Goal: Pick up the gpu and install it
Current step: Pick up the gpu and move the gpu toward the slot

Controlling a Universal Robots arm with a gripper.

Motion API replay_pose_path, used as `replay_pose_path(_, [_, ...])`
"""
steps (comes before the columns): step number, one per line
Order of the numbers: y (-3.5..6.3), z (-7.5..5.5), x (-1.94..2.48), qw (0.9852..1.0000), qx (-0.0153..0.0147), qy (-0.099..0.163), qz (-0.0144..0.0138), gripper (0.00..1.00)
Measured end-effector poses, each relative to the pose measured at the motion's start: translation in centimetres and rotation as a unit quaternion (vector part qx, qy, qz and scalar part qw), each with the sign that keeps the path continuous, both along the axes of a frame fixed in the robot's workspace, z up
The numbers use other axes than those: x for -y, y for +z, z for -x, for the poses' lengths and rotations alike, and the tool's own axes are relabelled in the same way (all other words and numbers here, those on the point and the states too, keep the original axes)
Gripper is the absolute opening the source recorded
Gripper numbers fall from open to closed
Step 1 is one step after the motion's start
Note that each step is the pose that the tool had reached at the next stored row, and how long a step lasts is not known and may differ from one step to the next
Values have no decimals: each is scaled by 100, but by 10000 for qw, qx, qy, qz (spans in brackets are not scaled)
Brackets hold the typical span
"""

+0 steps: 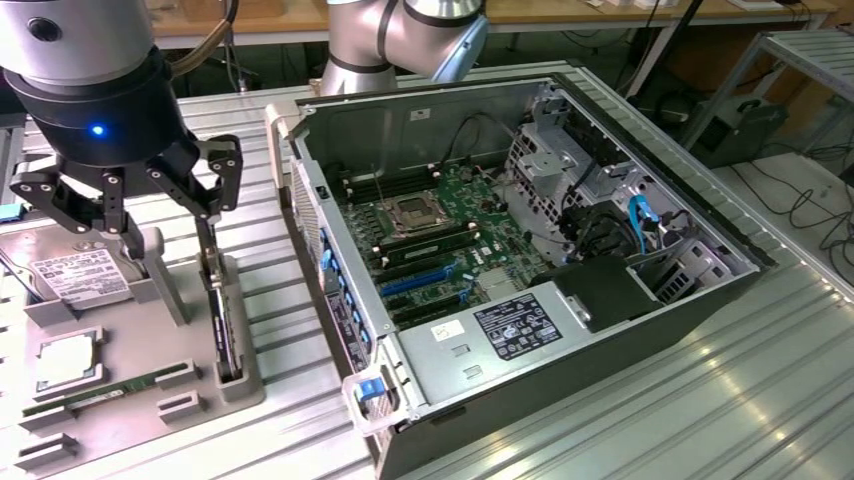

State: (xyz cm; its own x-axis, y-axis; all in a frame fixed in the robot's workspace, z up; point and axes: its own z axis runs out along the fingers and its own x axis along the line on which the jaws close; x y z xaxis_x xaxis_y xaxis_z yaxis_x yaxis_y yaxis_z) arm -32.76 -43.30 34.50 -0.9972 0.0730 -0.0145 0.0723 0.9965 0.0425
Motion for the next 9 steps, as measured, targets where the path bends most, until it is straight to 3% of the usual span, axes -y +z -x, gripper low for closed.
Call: replay_pose_path(9, [-30, 0, 20, 10000, -2, 0, 0, 60])
